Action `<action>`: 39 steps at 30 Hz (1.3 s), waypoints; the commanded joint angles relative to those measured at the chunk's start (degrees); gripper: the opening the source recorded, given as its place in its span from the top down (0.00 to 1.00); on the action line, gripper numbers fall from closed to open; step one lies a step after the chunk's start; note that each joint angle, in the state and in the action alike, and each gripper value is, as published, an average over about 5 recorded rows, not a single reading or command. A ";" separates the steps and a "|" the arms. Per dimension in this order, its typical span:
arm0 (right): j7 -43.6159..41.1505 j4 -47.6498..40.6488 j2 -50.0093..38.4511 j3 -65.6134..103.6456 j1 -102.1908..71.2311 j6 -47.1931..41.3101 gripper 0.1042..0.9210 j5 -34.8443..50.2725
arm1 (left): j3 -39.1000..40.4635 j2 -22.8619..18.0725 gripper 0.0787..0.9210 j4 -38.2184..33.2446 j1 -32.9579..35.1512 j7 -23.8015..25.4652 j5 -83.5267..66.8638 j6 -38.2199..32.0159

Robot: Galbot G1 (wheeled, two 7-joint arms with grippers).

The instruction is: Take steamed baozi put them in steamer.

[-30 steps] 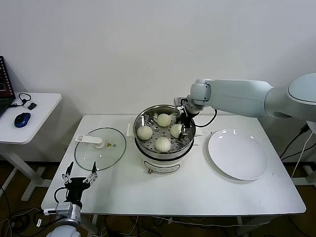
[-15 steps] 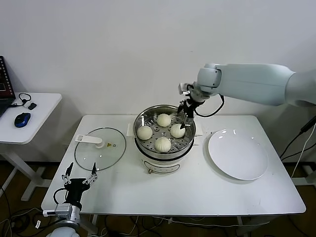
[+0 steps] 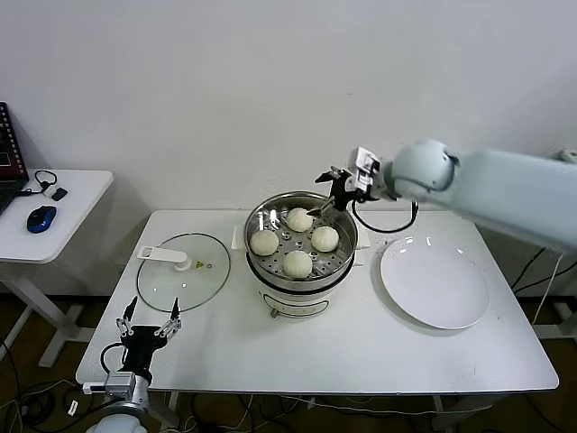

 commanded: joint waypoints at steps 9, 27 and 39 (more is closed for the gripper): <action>24.58 24.50 -2.35 100.69 -102.58 19.59 0.12 -27.32 | 0.60 -1.68 0.12 0.16 -0.06 0.32 2.62 -0.05; 17.20 22.46 38.50 111.32 -127.57 37.71 0.12 -41.18 | 0.76 -3.77 0.12 0.43 1.86 -0.37 4.86 -1.90; 15.75 22.04 39.95 109.76 -134.00 41.60 0.12 -41.94 | 0.67 -4.53 0.12 -0.01 2.71 -0.85 5.07 -2.46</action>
